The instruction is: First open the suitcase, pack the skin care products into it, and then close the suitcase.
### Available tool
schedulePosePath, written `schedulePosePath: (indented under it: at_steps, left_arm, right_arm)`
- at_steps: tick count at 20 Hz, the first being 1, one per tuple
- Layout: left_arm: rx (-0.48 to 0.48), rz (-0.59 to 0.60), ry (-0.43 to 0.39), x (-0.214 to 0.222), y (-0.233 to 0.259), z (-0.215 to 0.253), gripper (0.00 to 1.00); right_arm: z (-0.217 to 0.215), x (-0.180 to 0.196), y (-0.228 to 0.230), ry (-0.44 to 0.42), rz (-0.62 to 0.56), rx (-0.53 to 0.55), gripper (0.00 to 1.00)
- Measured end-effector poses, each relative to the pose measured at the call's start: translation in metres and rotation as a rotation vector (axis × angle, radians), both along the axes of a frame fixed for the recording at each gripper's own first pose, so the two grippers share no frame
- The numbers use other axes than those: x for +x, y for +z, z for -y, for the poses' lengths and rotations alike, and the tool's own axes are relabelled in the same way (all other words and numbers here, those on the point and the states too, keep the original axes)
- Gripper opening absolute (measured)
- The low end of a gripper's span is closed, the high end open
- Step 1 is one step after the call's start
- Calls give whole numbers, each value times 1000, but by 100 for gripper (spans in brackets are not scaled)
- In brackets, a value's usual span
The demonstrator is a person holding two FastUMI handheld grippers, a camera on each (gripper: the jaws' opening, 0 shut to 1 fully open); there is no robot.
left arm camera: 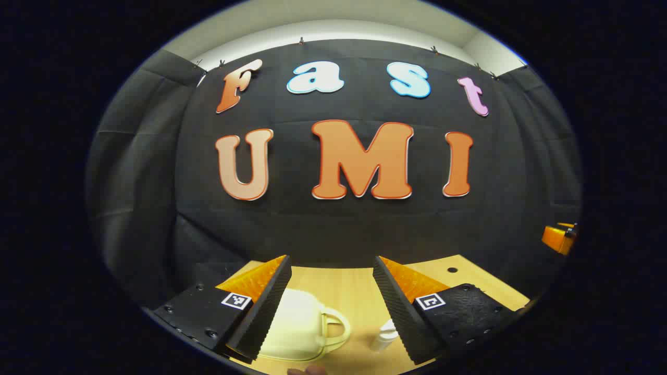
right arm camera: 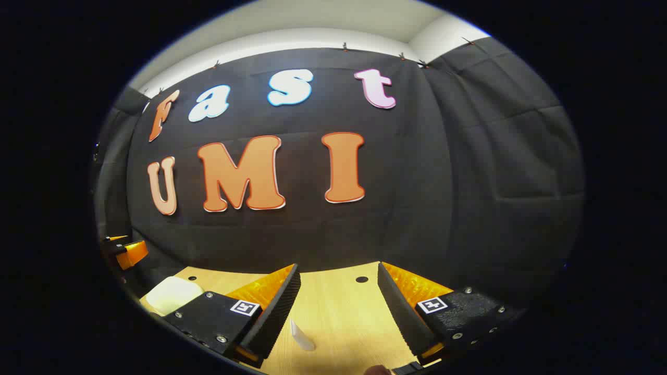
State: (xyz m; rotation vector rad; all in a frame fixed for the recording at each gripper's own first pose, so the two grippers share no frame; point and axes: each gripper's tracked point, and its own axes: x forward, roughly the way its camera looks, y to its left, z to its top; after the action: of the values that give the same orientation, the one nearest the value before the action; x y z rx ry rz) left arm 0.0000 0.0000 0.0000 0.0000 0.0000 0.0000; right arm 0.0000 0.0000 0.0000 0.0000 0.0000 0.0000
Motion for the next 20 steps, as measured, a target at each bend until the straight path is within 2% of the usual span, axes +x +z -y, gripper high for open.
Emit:
schedulePosePath:
  at_steps: [1, 4, 7, 9, 12, 16, 20]
  left_arm:
    - [8, 1, 16, -4, -2, -5, 98]
    - [6, -4, 20, -10, -7, -9, 98]
    - [-10, -8, 44, -15, -7, -16, 98]
    - [-12, -7, 52, -16, -5, -20, 99]
    - [14, -5, 30, -15, -2, -15, 99]
    - [6, -5, 8, -19, -1, -7, 99]
    - [21, 4, 16, -19, 0, -8, 99]
  right_arm:
    - [-10, 2, 0, 20, 1, -18, 95]
    - [-26, 8, -1, 41, 13, -59, 95]
    - [-51, 11, -17, 124, -49, -46, 95]
    - [-57, 14, -15, 145, -55, -49, 95]
    - [-69, 15, -15, 198, -69, -25, 95]
    - [-66, 13, -19, 178, -64, -40, 95]
    - [-70, 10, -21, 200, -69, -65, 95]
